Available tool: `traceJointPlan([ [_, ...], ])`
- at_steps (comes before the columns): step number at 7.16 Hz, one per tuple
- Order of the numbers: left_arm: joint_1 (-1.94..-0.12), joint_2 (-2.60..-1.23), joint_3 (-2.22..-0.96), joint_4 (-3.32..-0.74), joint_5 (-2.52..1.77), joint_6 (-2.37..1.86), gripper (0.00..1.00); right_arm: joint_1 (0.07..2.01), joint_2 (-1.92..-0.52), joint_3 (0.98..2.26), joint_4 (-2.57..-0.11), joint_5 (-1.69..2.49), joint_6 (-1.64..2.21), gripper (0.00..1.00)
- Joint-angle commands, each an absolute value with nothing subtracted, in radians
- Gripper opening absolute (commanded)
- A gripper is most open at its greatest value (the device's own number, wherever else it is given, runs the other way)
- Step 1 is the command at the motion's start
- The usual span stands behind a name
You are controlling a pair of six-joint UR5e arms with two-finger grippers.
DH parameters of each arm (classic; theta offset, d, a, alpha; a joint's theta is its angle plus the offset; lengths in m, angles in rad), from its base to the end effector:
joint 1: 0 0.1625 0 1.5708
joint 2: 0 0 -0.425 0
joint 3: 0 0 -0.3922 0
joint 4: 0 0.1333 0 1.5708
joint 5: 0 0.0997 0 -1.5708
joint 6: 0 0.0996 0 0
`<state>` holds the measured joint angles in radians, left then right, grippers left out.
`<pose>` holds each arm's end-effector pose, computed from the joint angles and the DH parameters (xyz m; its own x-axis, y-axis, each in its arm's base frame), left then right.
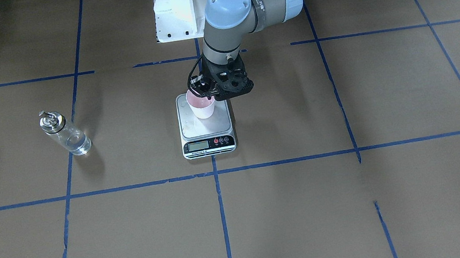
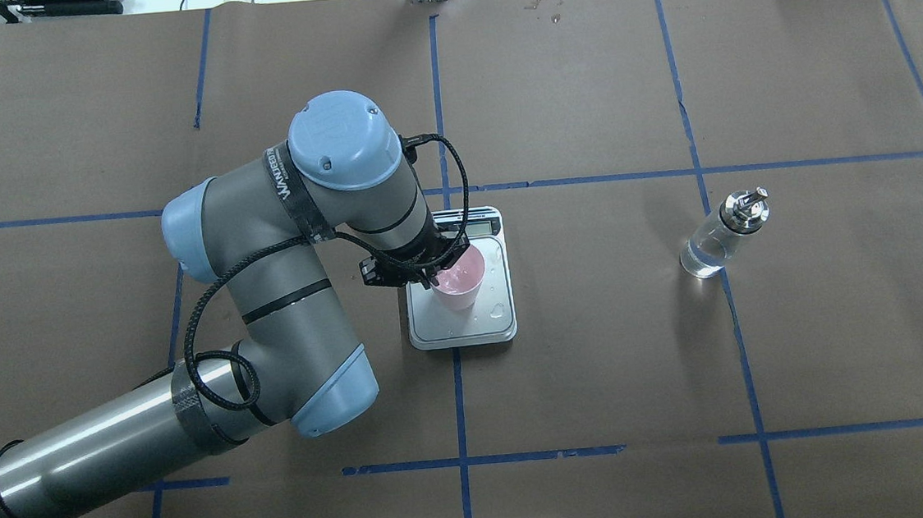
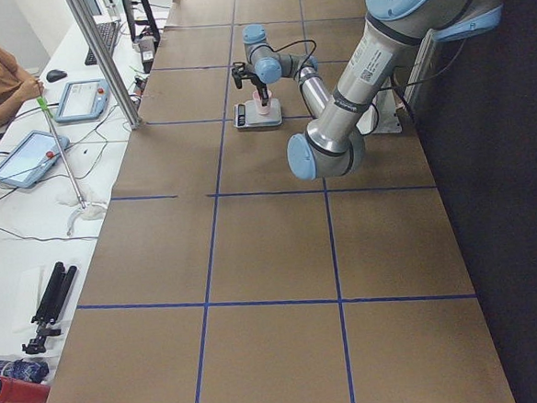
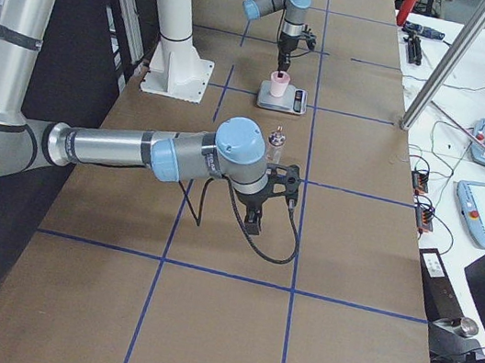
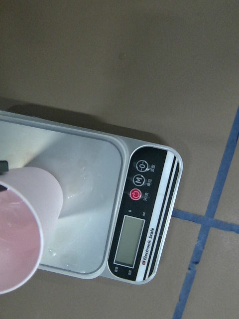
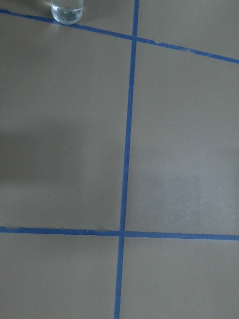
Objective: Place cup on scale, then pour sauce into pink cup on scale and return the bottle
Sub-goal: 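Carry the pink cup with the left gripper onto the scale and release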
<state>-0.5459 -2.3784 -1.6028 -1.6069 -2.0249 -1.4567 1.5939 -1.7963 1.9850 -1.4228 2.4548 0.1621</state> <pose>0.5531 -0.4409 0.1451 0.5642 -0.2230 -0.7950 0.1152 0.9747 -0.1917 0.0656 -0.4038 0.5298 0.6279 -0.0853 0.7736 -0.1248 0.9701 0.2082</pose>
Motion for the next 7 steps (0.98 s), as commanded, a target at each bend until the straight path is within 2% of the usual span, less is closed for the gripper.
traceJointPlan([
  [1, -0.551, -2.378, -1.617, -1.611, -2.022, -1.451, 0.99, 1.566, -1.796, 2.128, -1.564, 2.454, 0.185, 1.00],
  [3, -0.581, -2.373, -1.667, -1.597, -2.031, -1.424, 1.00, 1.505, -1.796, 2.331, -1.769, 2.448, 0.224, 1.00],
  [7, -0.711, -2.303, -1.885, -1.450, -2.120, -1.283, 1.00, 1.317, -1.795, 2.485, -1.775, 2.424, 0.473, 1.00],
])
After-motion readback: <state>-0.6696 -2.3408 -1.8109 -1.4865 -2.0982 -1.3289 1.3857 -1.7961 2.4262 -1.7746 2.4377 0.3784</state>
